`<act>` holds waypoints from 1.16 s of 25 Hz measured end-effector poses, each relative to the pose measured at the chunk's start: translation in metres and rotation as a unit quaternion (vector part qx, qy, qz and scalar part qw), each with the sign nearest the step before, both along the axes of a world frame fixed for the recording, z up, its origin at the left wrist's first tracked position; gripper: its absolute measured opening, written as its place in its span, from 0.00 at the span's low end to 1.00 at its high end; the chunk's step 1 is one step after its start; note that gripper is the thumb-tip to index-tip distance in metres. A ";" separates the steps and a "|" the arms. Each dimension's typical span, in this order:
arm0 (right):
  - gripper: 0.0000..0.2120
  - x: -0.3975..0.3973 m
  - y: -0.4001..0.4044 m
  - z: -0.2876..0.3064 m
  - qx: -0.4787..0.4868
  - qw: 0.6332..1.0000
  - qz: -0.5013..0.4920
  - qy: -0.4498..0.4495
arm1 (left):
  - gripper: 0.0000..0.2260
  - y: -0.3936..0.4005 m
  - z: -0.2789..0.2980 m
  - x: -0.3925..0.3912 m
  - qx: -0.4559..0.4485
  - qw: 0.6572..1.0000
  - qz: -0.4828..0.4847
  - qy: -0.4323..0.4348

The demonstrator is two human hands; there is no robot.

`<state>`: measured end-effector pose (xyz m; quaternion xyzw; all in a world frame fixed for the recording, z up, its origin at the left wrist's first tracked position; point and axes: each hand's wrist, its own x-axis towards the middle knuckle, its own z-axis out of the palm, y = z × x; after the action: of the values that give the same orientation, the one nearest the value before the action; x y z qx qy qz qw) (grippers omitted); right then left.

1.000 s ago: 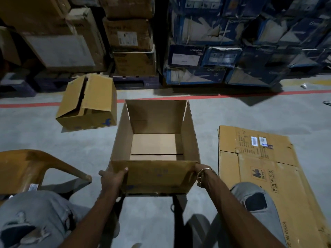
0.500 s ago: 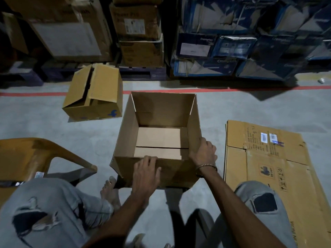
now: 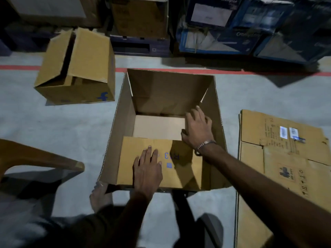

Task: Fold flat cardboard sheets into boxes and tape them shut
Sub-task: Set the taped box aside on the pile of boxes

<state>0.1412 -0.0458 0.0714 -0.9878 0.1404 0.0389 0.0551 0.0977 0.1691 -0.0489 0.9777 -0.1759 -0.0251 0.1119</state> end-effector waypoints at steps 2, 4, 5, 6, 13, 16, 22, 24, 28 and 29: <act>0.40 0.050 -0.012 -0.003 -0.027 0.999 0.023 0.029 | 0.23 -0.005 -0.009 0.004 -0.020 0.999 0.022 0.016; 0.48 0.104 -0.026 0.002 -0.055 0.998 0.015 0.014 | 0.24 -0.011 -0.019 0.005 -0.035 0.998 0.038 0.036; 0.50 0.129 -0.033 0.007 -0.045 0.999 -0.002 0.001 | 0.24 -0.012 -0.023 0.006 -0.038 0.997 0.043 0.042; 0.52 0.150 -0.039 0.014 -0.020 0.999 -0.027 -0.008 | 0.24 -0.013 -0.026 0.006 -0.040 0.997 0.045 0.047; 0.49 0.121 -0.035 -0.027 -0.045 0.996 -0.066 -0.038 | 0.24 -0.009 -0.029 0.008 -0.043 0.996 0.066 0.034; 0.57 0.055 -0.011 -0.062 0.045 0.997 -0.046 -0.039 | 0.25 -0.007 -0.023 0.009 -0.036 0.996 0.078 0.036; 0.70 0.004 -0.003 -0.121 0.072 0.987 0.026 0.142 | 0.36 -0.017 0.020 0.016 0.038 0.998 0.043 0.010; 0.69 0.008 -0.004 -0.126 0.062 0.982 0.013 0.177 | 0.36 -0.011 0.047 0.025 0.043 0.996 0.064 -0.043; 0.67 0.012 0.005 -0.116 0.045 0.975 0.016 0.218 | 0.36 0.009 0.096 0.044 0.071 0.982 0.151 -0.089; 0.66 0.011 0.006 -0.108 0.060 0.973 0.016 0.222 | 0.35 0.013 0.104 0.047 0.054 0.980 0.175 -0.079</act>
<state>0.1523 -0.0398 -0.0369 -0.9515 0.1304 0.2666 0.0812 0.1442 0.1816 0.0556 0.9969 -0.0086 0.0625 0.0471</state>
